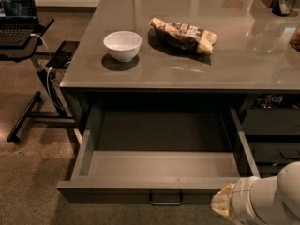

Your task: Close top drawer

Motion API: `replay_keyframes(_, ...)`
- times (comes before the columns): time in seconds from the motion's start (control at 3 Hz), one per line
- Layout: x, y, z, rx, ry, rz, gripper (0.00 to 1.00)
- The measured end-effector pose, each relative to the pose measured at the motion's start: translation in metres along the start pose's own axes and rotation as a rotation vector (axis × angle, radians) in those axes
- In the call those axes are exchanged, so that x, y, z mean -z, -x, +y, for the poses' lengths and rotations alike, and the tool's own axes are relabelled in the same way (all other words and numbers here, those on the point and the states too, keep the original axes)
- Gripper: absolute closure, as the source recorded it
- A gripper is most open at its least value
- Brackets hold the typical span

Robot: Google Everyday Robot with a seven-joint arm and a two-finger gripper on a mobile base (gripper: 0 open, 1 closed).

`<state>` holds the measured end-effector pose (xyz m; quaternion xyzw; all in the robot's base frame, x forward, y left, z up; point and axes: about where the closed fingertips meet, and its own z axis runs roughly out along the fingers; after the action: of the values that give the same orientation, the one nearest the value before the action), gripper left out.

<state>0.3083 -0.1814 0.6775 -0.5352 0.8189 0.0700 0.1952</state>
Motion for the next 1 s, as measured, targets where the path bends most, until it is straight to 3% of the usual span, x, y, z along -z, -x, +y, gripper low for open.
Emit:
replay_keyframes(0.67,-0.032,-0.009,-0.013,-0.049,-0.011,-0.019,1.00)
replay_keyframes(1.0,-0.032,-0.009,-0.013,-0.049,-0.011,-0.019,0.81)
